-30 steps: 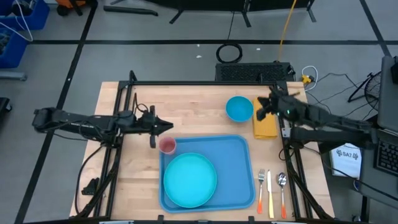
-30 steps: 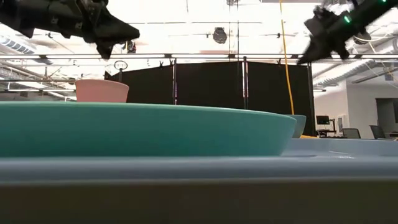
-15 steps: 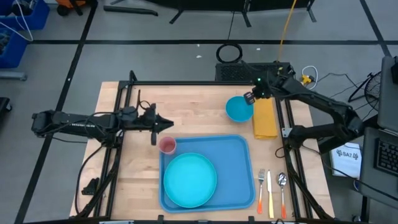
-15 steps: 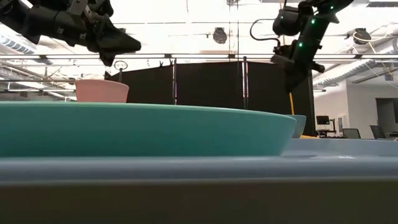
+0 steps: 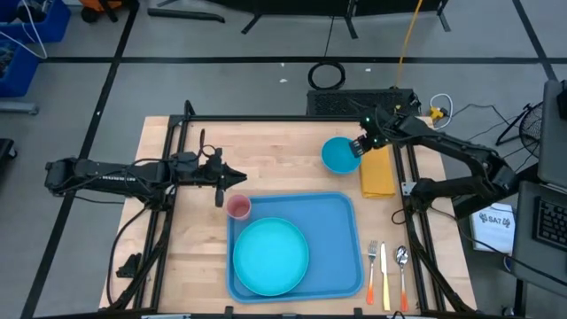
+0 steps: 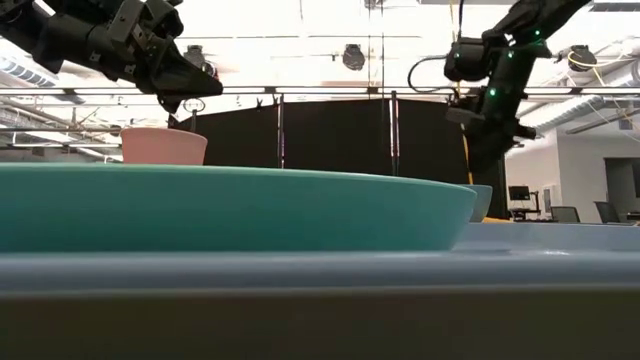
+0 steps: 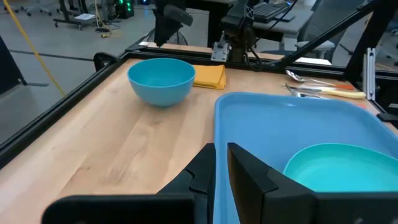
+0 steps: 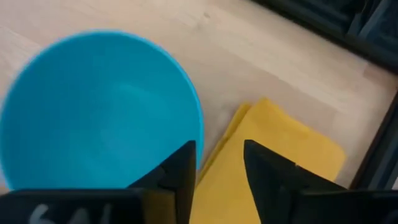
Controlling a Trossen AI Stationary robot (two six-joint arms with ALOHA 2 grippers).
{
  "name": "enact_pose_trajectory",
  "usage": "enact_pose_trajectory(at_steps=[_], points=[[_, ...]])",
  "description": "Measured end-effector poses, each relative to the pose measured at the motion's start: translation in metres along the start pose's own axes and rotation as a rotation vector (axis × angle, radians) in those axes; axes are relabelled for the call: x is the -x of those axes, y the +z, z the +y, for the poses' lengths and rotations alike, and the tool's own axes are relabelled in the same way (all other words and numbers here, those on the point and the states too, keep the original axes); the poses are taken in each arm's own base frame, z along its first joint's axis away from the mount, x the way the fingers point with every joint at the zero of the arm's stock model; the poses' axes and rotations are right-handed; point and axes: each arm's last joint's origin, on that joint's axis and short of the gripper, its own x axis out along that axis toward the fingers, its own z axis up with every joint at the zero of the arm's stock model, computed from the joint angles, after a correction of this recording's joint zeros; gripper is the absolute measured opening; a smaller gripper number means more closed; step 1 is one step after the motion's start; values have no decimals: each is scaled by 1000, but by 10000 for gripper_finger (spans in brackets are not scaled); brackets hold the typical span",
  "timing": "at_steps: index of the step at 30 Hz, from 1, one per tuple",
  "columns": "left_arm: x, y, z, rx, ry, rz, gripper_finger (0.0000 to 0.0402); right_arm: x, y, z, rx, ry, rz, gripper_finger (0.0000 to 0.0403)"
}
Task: Set up tray
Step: Put the blue bowl on top of the green plate on the serving tray
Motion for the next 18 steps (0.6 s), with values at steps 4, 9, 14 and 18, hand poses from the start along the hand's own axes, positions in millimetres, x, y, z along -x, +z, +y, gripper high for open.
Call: enact_pose_trajectory(at_steps=[4,9,14,18], points=[[0,0,0,1,-1,0,44,-9,-8,-1,-14,-4,16,132],[0,0,0,3,-1,0,44,-18,-14,-1,-28,27,16,132],[0,0,0,8,-1,-1,44,-24,-20,-2,-34,48,32,131],[0,0,0,12,-1,-1,44,-29,-24,-2,-39,52,38,130]])
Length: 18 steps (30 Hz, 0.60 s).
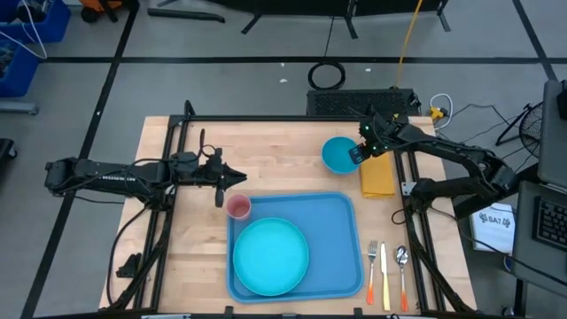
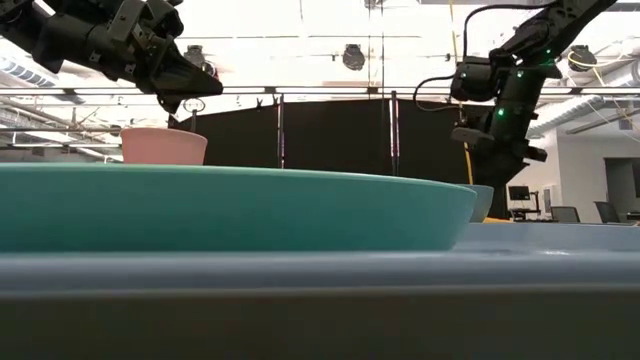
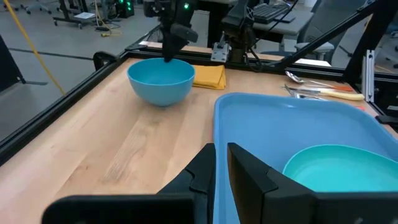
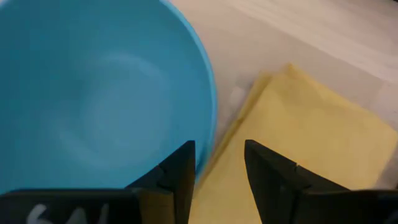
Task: Set up tray
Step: Put the blue bowl on top of the green plate on the serving tray
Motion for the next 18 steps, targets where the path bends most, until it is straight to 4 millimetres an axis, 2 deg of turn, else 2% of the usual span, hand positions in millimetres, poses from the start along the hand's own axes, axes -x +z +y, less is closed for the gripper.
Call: enact_pose_trajectory(at_steps=[9,12,15,18], points=[[0,0,0,0,1,0,44,-12,-6,4,-20,116,-28,111],[0,0,0,4,1,0,44,-12,-5,7,7,131,-56,80],[0,0,0,4,1,0,44,-12,-3,11,52,148,-89,20],[0,0,0,12,1,-4,44,-11,1,17,80,176,-144,6]])
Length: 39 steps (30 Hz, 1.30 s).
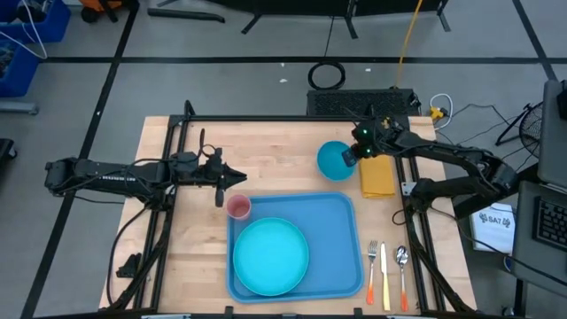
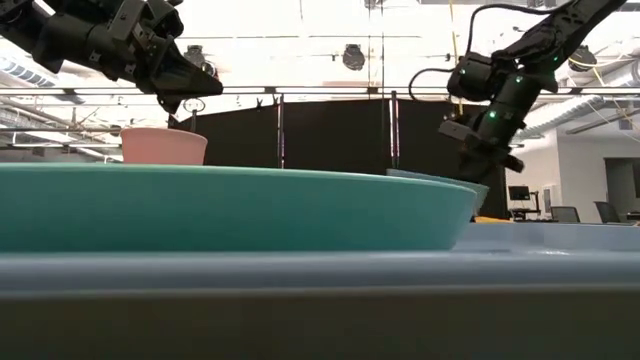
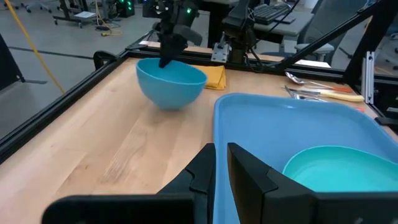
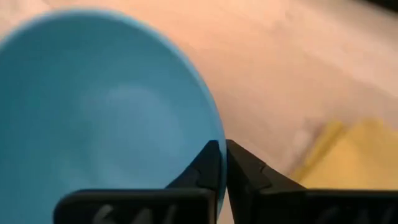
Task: Set up tray
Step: Put the blue bowl on top of the green plate on the serving tray
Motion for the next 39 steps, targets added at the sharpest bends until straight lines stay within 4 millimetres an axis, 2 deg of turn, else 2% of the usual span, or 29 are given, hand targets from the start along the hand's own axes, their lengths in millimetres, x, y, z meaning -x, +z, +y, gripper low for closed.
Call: enact_pose_trajectory(at_steps=[4,7,12,17,23,27,32,39], points=[[0,5,0,38,7,-55,44,1,9,12,23,58,-110,4],[1,12,2,139,22,-113,44,2,14,19,26,100,-176,3],[1,21,16,364,45,-71,44,3,17,29,25,145,-236,2],[-8,33,31,448,60,-26,44,-2,18,43,51,160,-288,2],[-39,55,43,547,83,88,66,-19,24,58,88,177,-276,1],[-63,71,48,551,107,184,114,-27,38,70,122,174,-297,1],[-87,89,53,546,118,207,174,-36,54,79,157,176,-306,1],[-112,88,62,595,172,305,195,-40,64,85,179,177,-318,0]])
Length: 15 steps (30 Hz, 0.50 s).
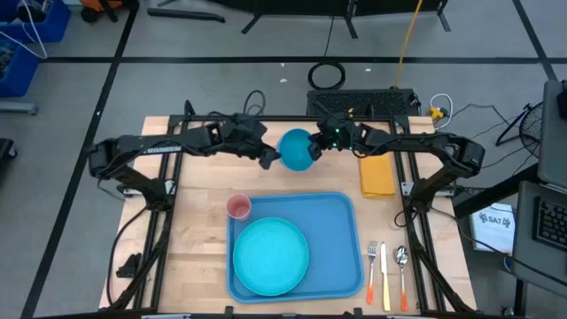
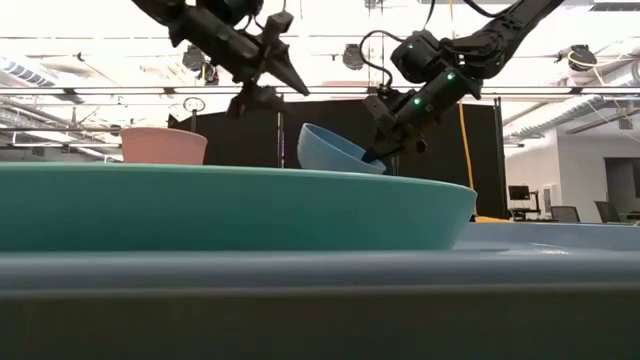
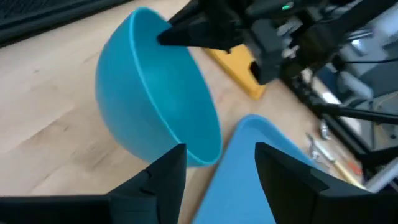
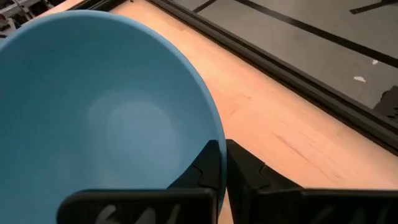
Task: Set up tray
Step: Put the blue bowl on top of the green plate on the serving tray
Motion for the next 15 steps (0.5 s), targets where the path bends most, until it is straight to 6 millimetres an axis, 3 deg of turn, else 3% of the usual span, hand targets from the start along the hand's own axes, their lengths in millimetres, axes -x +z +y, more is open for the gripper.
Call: enact_pose_trajectory(at_steps=[4,15], points=[[-12,3,9,28,91,47,189,0,2,1,5,3,-9,0],[-25,23,17,61,144,67,150,0,5,1,1,3,-39,0]])
